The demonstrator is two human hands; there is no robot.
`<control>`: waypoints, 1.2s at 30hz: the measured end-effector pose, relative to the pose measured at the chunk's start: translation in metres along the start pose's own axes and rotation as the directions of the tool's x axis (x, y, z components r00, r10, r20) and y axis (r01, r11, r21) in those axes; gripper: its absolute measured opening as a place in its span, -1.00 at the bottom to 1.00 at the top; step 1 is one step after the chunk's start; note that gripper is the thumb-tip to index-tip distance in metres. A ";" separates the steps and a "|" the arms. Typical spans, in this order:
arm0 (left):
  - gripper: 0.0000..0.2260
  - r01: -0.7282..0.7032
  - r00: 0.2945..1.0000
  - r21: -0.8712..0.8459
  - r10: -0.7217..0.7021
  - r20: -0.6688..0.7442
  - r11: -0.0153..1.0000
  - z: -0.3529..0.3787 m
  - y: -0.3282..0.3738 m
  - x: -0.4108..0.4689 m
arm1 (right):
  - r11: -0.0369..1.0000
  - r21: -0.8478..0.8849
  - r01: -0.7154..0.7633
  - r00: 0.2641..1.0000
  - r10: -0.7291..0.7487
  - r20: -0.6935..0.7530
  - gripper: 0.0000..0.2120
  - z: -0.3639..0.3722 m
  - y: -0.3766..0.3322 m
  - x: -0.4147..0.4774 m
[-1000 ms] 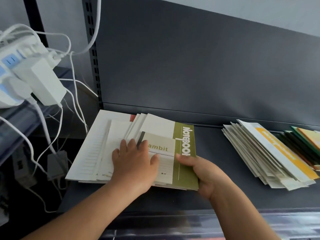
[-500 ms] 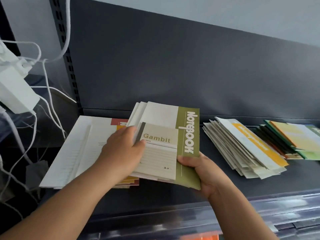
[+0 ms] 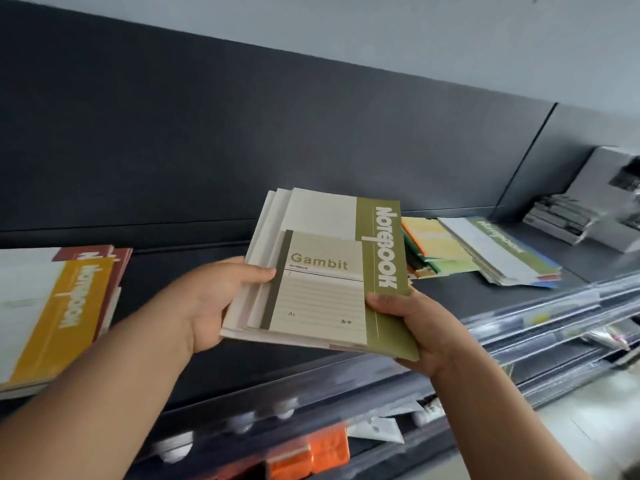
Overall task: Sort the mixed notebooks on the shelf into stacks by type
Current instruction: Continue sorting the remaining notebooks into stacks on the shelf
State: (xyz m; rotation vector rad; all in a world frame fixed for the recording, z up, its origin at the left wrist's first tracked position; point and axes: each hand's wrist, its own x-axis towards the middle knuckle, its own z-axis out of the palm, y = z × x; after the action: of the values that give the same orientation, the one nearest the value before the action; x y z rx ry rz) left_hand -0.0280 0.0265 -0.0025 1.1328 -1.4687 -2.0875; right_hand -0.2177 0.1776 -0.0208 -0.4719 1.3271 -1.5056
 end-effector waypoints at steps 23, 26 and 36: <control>-0.79 -0.172 0.983 -0.087 0.176 0.042 0.981 0.224 -0.023 0.058 | 0.930 -0.364 0.051 0.918 -0.187 -0.350 -0.60 -0.183 -0.053 -0.048; -0.83 -0.194 0.979 -0.100 0.199 0.043 0.976 0.232 -0.011 0.073 | 0.893 -0.450 0.019 0.882 -0.227 -0.413 -0.44 -0.180 -0.063 -0.033; -0.82 -0.255 0.965 -0.140 0.261 0.023 0.957 0.227 0.035 0.121 | 0.899 -0.408 0.160 0.858 -0.331 -0.392 -0.54 -0.186 -0.106 0.031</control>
State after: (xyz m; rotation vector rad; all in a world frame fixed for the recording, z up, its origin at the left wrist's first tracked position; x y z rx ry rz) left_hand -0.2833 0.0731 0.0127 0.8035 -1.3849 -2.0037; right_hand -0.4273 0.2273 0.0059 -0.5637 2.0010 -1.6516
